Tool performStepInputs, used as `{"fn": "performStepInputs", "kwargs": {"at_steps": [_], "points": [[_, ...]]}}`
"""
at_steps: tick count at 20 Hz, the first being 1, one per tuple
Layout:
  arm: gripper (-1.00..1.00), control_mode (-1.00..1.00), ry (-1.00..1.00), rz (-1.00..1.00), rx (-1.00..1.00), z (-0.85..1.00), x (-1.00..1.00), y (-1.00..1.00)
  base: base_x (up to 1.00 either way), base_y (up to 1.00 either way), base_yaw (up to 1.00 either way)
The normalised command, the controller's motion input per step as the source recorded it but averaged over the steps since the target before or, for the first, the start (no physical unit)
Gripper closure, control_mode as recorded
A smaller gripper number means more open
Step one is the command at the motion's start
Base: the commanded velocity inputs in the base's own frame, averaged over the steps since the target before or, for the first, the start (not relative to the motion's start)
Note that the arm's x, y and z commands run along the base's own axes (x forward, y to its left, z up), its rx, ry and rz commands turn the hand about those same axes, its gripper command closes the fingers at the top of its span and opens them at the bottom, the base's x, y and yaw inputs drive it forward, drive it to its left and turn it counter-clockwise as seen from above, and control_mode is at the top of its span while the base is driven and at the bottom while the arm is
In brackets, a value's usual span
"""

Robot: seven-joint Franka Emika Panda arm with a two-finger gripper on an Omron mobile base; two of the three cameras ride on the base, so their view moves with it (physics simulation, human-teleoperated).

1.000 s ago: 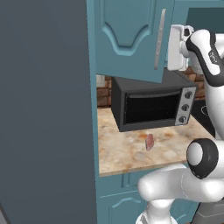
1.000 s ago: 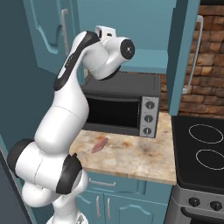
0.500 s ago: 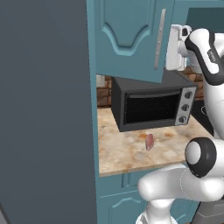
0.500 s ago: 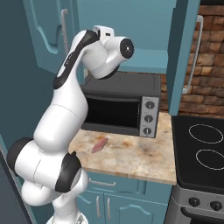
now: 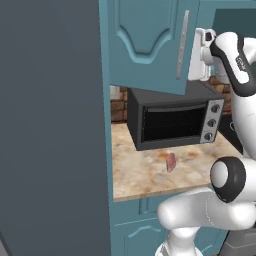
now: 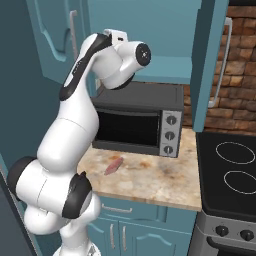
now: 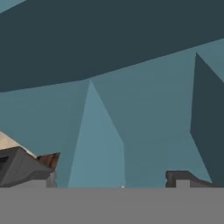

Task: Retrieve the tupperware from the cabinet, then place the raw meat into the tupperware to avoid contamination.

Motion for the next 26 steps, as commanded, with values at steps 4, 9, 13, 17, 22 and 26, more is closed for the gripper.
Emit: {"fn": "performStepInputs", "kwargs": {"at_steps": [4,9,13,17,22,26], "points": [[-1.0,-1.0,0.0,0.04,0.0,0.1,-0.25,0.01,0.0,0.0,0.0],[-1.0,-1.0,-0.04,0.05,0.0,0.24,-0.44,0.01,0.0,0.0,0.0],[-1.0,-1.0,-0.03,0.09,0.0,0.1,-0.38,0.36,0.0,0.0,0.0],[-1.0,-1.0,0.0,0.15,0.0,0.0,-0.31,0.62,0.0,0.0,0.0],[-1.0,-1.0,0.01,0.18,0.0,0.0,-0.45,0.6,0.0,0.0,0.0],[-1.0,-1.0,0.02,0.21,-0.01,0.0,-0.54,0.61,0.0,0.0,0.0]]}}
